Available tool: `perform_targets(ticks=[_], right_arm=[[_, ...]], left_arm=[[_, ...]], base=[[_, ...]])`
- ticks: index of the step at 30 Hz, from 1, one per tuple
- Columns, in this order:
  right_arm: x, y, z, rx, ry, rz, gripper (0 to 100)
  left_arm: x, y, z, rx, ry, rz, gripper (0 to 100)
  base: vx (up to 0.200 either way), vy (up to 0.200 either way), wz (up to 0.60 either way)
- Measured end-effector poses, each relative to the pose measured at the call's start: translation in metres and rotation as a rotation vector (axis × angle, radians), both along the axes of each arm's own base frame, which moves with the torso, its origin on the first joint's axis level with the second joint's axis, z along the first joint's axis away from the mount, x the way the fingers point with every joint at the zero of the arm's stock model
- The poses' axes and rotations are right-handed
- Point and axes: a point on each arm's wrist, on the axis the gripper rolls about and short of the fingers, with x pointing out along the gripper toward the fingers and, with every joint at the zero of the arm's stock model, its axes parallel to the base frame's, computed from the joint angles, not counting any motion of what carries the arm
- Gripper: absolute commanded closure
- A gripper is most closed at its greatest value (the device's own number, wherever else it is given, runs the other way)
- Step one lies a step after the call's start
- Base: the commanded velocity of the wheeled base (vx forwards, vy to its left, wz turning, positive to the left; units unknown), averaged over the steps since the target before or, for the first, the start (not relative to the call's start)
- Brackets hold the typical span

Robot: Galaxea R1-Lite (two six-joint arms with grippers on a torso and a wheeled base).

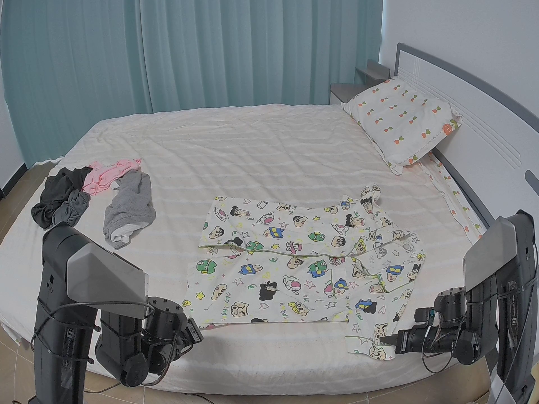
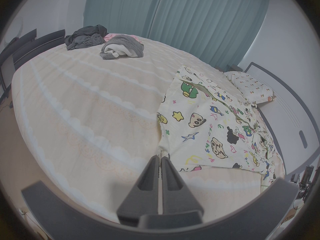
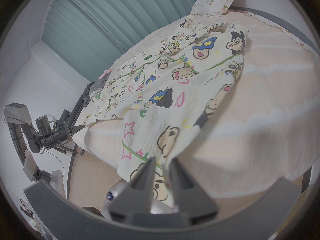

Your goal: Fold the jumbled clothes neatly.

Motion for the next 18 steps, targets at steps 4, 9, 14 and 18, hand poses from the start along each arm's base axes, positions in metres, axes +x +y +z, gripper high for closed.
perform_targets(ticks=[4, 9, 14, 18], right_arm=[[-0.004, -0.004, 0.001, -0.026, -0.001, 0.013, 100], [-0.010, -0.014, 0.005, -0.056, -0.012, 0.022, 100], [-0.015, -0.020, 0.007, -0.055, -0.009, 0.031, 100], [-0.021, -0.022, 0.009, -0.072, -0.015, 0.078, 100]], left_arm=[[-0.001, 0.001, 0.000, 0.000, 0.003, 0.001, 100], [-0.005, 0.002, 0.001, -0.012, 0.020, -0.014, 100], [-0.013, 0.005, 0.005, -0.034, 0.051, -0.048, 100], [-0.016, 0.007, 0.007, -0.036, 0.062, -0.055, 100]], base=[[0.000, 0.000, 0.00], [0.000, 0.000, 0.00], [0.000, 0.000, 0.00], [0.000, 0.000, 0.00]])
